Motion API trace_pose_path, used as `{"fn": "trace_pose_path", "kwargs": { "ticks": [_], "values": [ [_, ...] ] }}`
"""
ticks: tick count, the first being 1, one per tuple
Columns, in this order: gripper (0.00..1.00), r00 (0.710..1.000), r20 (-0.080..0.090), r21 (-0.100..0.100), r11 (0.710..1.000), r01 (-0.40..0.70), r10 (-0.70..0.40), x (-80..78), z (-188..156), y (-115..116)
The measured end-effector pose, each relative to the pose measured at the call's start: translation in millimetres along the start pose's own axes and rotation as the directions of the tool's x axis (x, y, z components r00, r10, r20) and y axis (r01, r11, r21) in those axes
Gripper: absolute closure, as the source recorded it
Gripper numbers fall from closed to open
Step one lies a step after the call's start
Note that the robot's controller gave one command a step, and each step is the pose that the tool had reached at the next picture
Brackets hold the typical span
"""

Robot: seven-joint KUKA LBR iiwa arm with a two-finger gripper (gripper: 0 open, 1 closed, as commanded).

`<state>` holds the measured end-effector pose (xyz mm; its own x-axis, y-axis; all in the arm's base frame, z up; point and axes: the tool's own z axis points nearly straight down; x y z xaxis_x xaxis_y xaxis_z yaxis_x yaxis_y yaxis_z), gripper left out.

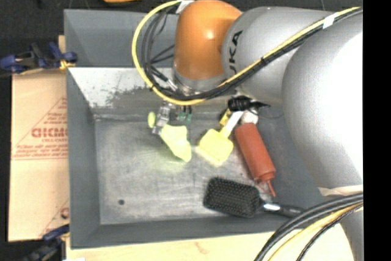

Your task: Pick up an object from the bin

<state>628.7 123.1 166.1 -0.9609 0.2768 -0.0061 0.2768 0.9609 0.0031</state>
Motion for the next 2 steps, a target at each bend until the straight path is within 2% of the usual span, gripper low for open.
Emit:
{"fn": "trace_pose_path", "kwargs": {
  "ticks": [1, 2],
  "values": [
    [1.0, 1.0, -0.008, 0.005, 1.0, 0.019, -0.019, 1.4, -46, 1],
    [1.0, 1.0, 0.003, -0.001, 1.0, 0.009, -0.009, -2.1, -86, -8]
  ]
}}
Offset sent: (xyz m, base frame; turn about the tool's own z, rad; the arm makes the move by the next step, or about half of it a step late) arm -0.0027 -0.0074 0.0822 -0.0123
